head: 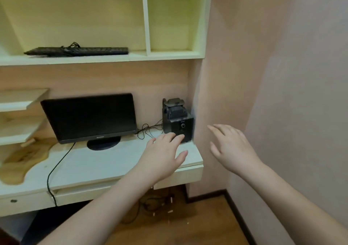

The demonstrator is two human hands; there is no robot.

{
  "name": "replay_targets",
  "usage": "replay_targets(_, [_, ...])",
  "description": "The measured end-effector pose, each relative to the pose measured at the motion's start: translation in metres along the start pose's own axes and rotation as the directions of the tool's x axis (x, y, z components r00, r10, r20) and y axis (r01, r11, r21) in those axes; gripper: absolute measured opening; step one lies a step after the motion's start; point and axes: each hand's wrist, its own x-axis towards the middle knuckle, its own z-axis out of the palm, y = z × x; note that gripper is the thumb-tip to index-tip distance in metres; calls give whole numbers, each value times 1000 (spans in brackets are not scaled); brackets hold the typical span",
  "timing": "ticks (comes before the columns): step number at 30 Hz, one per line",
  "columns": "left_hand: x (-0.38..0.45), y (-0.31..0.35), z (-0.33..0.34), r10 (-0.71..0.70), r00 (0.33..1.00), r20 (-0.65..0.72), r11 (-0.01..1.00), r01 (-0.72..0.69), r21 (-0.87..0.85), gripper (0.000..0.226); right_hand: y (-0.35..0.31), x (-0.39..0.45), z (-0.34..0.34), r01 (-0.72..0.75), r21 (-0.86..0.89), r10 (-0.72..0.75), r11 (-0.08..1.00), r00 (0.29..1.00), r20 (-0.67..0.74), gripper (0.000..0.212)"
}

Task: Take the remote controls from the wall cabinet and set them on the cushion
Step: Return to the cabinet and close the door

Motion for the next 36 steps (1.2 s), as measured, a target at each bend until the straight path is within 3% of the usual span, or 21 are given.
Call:
replay_targets(8, [97, 18, -46, 88, 987, -131, 994, -78, 81, 51, 55, 82, -34, 24, -16, -25, 1000, 997, -79, 50])
replay_targets(23, [249, 80, -130, 98, 977, -191, 994, -87, 67, 51, 162, 201, -111, 91, 58, -73, 994, 963, -260, 47])
replay_targets(27, [279, 79, -153, 82, 980, -182, 995, -68, 79, 49, 185, 230, -143, 88, 154, -39, 984, 955, -294, 44])
replay_targets(36, [331, 52, -214, 165, 930, -330, 983, -127, 131, 45, 195, 281, -196, 119, 231, -13, 966, 911, -412, 40])
